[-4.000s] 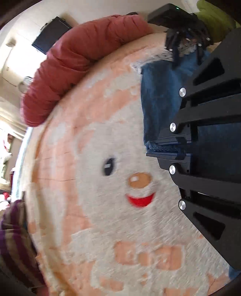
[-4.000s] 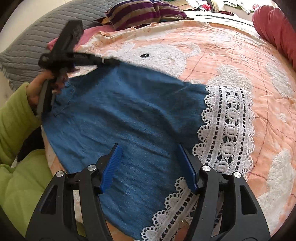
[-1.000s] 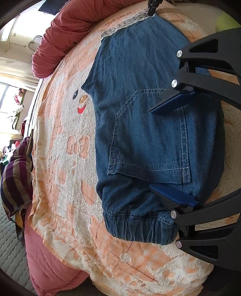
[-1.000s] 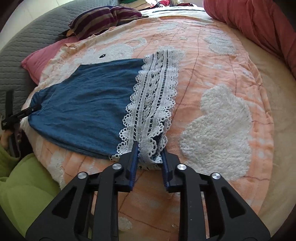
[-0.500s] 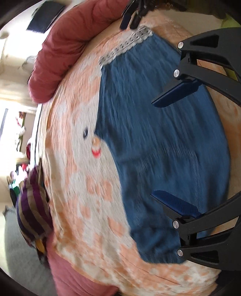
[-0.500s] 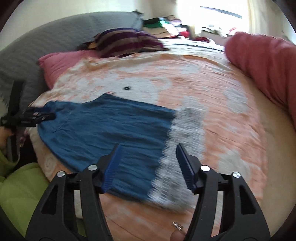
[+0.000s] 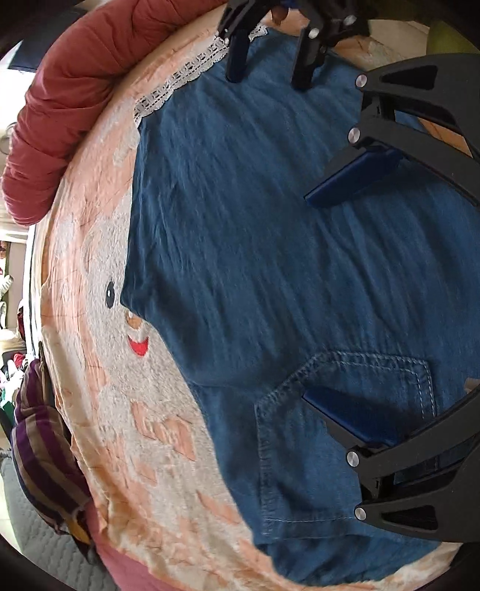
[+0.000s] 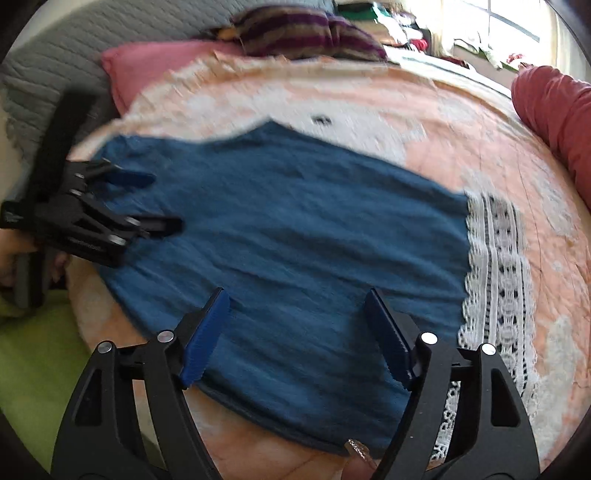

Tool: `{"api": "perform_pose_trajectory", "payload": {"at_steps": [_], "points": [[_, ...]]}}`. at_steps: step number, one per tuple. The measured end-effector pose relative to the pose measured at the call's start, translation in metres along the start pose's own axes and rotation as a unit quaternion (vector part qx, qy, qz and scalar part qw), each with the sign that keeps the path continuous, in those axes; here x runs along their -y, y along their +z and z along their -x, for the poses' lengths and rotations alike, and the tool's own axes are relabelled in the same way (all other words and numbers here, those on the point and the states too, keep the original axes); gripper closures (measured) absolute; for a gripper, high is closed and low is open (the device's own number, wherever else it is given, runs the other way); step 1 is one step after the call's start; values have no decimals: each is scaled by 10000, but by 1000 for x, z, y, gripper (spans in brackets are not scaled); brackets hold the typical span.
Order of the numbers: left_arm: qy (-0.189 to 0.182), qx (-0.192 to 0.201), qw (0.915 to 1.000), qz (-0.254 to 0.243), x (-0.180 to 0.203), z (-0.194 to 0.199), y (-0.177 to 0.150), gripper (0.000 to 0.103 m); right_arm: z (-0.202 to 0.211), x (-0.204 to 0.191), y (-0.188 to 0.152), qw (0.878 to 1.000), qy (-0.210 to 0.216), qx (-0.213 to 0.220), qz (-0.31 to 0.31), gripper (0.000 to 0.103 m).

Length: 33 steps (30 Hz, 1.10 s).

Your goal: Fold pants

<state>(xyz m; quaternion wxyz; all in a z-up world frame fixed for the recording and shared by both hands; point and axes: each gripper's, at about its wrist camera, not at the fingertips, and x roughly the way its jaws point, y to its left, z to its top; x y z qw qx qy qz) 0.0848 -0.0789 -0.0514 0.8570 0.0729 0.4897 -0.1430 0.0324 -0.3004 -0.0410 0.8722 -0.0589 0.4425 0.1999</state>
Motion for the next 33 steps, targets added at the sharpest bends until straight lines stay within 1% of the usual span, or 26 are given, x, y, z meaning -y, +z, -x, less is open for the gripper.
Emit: {"api": "perform_pose_trajectory", "payload": {"at_steps": [1,5,7,9,11,14,16,24,28,33], "points": [[-28,15,10000,24,-3,1,-2,4,1,5,-1,9999,88,11,-129,34],[-145,92,9997,147,-10,2,-7,4,0,8,-5,9998,70,36,-197,34],[-124,125,9998,125,-9,2,-8,4,1,6,-5,9998,42,43,-168,33],[-103,145,9998,130,-8,4,-8,5,5,8,-3,9995,154,86,-250,33],[-90,135,9998,130,-6,8,-8,5,13,14,-2,9987,238,192,-399,32],[-167,175,9997,105,-3,16,-6,5,26,23,-3,9975,225,362,-560,30],[-181,236,9995,77,0,23,-5,5,32,29,-2,9968,173,438,-640,27],[-313,518,9982,-53,14,49,6,5,60,52,-5,9931,-168,760,-880,25],[-500,536,9973,-66,21,53,17,5,78,71,-12,9897,-446,855,-1056,24],[-611,514,9965,-262,41,50,31,5,95,91,-20,9837,-681,1013,-1317,23]]}}
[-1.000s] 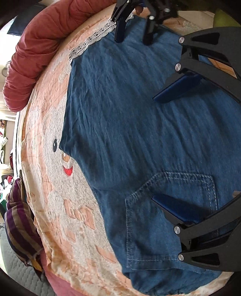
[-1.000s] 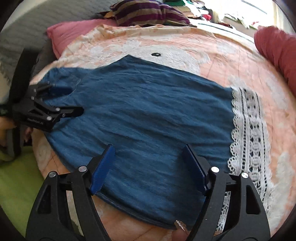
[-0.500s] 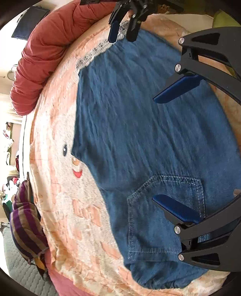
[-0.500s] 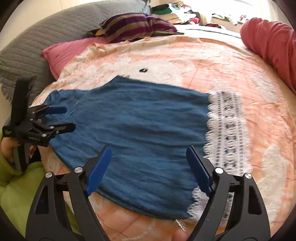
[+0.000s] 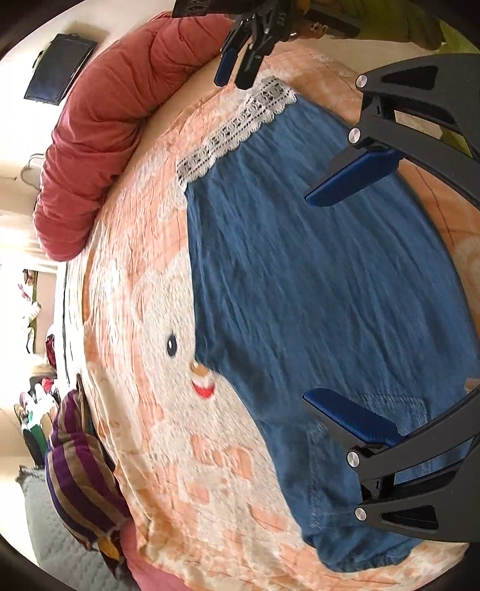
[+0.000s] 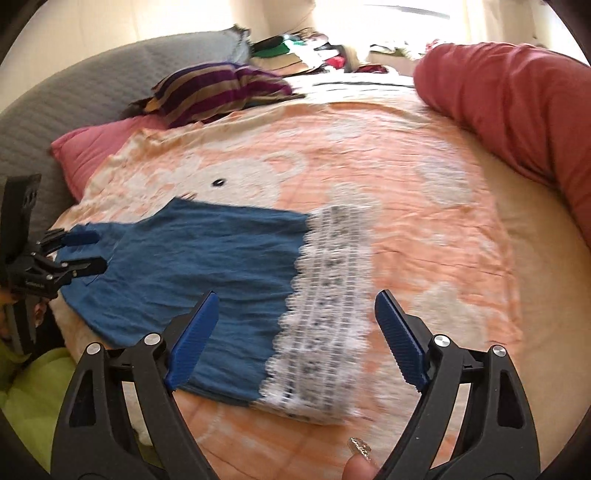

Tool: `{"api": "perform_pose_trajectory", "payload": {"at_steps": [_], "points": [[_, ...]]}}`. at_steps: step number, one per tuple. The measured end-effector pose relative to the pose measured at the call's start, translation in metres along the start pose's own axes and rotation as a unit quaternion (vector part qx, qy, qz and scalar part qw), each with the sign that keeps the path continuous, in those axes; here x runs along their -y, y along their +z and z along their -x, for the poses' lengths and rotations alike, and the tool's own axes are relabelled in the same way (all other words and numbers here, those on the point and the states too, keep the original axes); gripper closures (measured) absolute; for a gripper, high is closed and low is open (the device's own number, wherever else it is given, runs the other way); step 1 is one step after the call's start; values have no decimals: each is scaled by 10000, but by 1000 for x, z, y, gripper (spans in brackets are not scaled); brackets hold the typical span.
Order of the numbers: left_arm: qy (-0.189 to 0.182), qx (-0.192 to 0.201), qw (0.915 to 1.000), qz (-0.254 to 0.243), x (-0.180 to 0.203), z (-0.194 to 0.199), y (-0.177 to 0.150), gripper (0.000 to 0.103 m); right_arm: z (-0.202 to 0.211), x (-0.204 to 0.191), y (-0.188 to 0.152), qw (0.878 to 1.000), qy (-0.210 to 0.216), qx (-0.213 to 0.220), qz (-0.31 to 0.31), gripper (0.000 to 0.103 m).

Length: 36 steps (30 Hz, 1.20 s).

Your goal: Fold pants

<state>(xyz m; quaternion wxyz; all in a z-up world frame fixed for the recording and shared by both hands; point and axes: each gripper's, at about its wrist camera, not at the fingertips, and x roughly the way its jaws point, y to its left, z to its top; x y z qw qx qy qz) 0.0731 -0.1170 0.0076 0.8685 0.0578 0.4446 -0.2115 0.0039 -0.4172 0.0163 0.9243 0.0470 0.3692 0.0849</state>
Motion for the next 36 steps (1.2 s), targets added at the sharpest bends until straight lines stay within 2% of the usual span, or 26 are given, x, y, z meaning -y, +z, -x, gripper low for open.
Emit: {"api": "perform_pose_trajectory", "payload": {"at_steps": [8,18,23,31,36], "points": [[-206,16,9985,-514,41,-12,32,5,11,16,-11,9998,-107,-28,-160,22],[-359,-112,9969,-691,67,-43,70,5,-8,16,-37,9983,135,-462,-329,22],[-300,-200,9964,-765,76,-63,85,5,-14,16,-43,9975,279,-504,-408,22],[-264,-338,9929,-1107,93,-103,119,5,-31,16,-46,9941,621,-582,-680,46],[-654,-471,9907,-1097,102,-133,137,5,-37,17,-49,9930,741,-498,-772,52]]}}
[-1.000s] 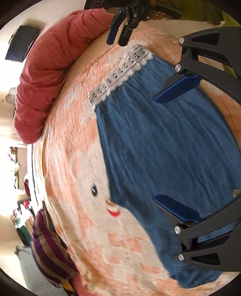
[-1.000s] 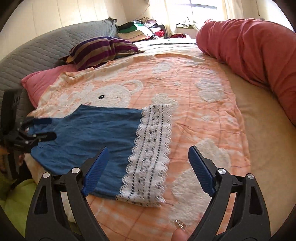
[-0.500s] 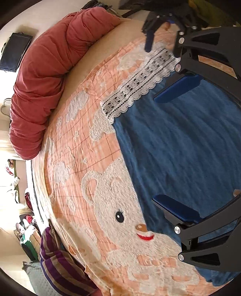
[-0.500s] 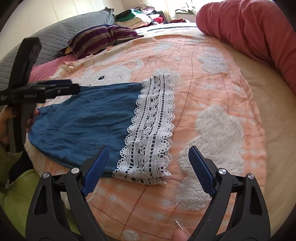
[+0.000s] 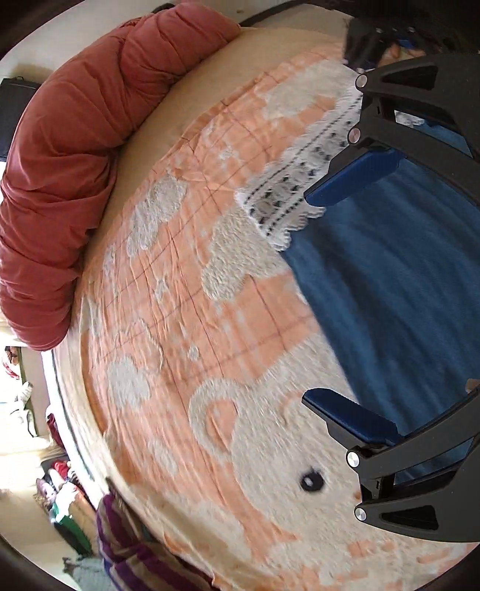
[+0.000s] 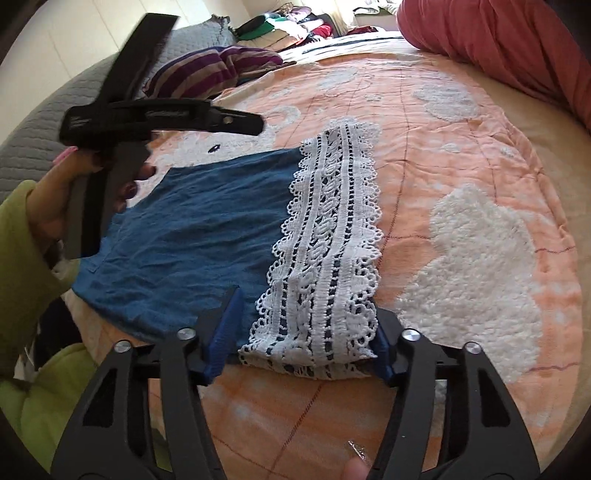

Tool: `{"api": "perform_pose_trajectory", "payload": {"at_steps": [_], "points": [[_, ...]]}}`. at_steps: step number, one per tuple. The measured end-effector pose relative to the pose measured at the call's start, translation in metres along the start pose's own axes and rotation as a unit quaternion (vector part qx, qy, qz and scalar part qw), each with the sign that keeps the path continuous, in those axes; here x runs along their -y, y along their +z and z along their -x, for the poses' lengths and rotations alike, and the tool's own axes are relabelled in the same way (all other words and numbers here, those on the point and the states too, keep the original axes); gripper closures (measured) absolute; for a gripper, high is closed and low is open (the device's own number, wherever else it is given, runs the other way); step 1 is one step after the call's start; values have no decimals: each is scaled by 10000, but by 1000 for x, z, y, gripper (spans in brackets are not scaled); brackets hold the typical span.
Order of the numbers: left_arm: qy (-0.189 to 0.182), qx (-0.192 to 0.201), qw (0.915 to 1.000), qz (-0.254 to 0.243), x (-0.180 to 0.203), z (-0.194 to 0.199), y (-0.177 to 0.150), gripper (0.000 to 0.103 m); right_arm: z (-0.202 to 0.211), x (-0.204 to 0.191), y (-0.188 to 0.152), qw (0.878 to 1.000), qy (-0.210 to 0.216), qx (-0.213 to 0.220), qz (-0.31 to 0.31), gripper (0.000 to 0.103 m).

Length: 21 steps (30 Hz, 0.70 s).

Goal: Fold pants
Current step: 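Grasp the lace hem with the left gripper and lift it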

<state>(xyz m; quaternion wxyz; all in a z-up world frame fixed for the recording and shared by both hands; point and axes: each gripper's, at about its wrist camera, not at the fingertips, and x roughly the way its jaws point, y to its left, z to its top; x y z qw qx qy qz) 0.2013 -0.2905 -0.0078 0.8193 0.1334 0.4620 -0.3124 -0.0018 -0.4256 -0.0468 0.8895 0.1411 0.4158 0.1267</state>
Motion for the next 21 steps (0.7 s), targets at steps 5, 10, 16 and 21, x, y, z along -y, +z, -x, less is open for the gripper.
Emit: {"api": "perform_pose_trajectory", "payload": {"at_steps": [5,10,16,21], "points": [[-261,-253,9993,-42,1,-33,5,5,-6,0,1,9999,146,56,9,52],[-601,-436,9972,-99,2,-56,-3,6,-10,3,2,9997,219,120,-74,51],[-711,-535,9960,-55,2,-62,-10,16,-10,4,3,9995,237,187,-115,57],[-855,-475,9952,-31,5,-55,-12,44,-10,6,5,9993,256,206,-160,68]]}}
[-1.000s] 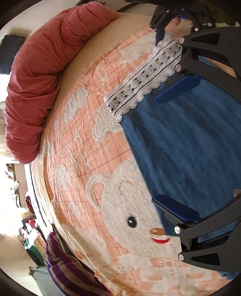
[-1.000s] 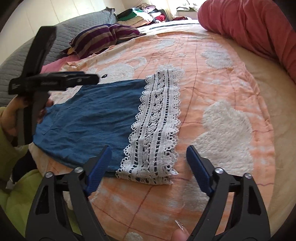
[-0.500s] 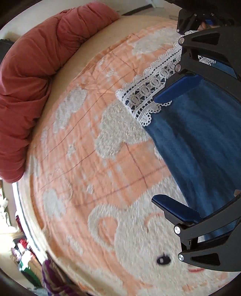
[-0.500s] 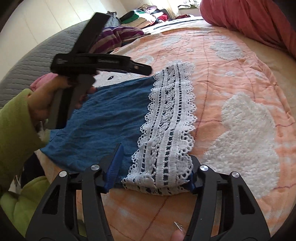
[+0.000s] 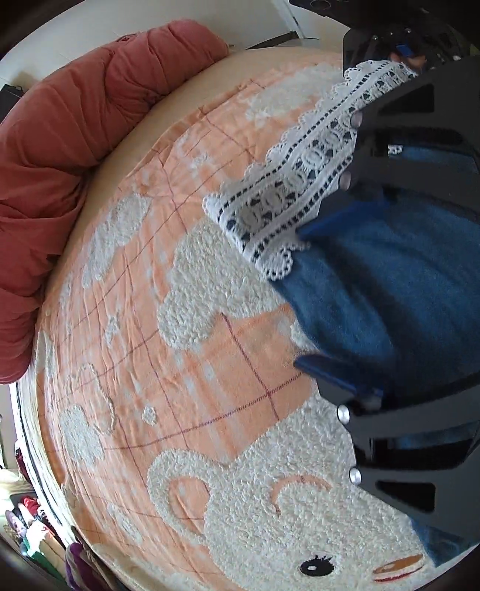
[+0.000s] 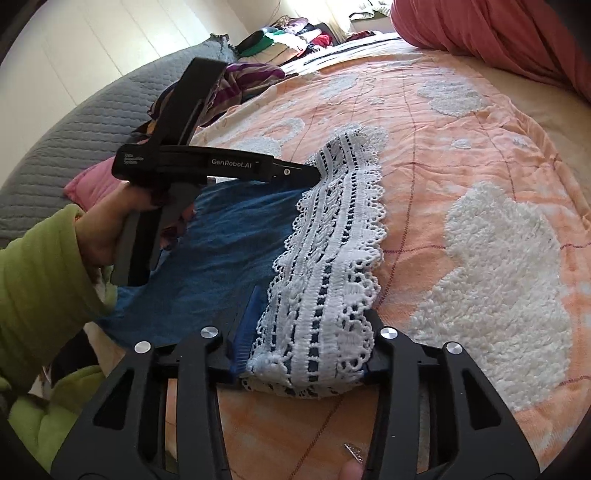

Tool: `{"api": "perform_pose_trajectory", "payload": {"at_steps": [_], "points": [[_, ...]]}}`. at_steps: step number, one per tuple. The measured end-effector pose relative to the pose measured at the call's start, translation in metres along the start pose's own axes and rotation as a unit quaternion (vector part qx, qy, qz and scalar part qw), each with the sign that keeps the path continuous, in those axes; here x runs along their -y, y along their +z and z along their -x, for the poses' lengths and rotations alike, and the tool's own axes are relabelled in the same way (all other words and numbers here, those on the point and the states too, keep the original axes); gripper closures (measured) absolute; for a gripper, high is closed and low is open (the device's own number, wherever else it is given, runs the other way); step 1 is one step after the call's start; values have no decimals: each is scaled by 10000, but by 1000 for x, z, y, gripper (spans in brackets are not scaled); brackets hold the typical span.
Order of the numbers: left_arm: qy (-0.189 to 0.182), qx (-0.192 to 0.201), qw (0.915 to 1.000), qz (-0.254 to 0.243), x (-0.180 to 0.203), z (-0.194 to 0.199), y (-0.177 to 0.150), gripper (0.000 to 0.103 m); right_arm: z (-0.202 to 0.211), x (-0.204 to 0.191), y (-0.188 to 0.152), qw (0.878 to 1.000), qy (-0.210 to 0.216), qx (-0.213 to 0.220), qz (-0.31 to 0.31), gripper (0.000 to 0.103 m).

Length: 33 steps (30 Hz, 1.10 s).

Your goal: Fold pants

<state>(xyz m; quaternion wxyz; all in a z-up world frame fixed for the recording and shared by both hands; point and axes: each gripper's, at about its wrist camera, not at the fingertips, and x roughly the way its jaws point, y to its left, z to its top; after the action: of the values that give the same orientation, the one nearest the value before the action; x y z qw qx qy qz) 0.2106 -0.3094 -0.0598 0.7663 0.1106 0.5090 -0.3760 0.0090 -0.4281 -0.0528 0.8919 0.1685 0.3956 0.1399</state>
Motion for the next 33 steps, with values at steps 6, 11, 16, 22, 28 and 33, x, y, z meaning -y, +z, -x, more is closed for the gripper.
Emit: {"api": "perform_pose_trajectory", "payload": {"at_steps": [6,11,16,22,28,33], "points": [[78,18,9999,-103,18,1,-3,76,-9,-8,3,9998,12,-109,150,79],[-43,109,9999,19,11,3,-7,86,-12,-16,8,9996,94,-117,221,86],[-223,450,9984,251,1,26,-18,93,-7,-47,22,9974,239,-9,674,88],[-570,1164,9878,862,-37,76,-33,97,-15,-113,32,9851,432,72,1665,88],[-339,1402,9757,1649,-87,116,-81,92,-47,-174,27,9629,522,-323,2630,89],[387,1408,9613,2335,-133,150,-135,76,-76,-208,14,9468,556,-716,3088,89]]}}
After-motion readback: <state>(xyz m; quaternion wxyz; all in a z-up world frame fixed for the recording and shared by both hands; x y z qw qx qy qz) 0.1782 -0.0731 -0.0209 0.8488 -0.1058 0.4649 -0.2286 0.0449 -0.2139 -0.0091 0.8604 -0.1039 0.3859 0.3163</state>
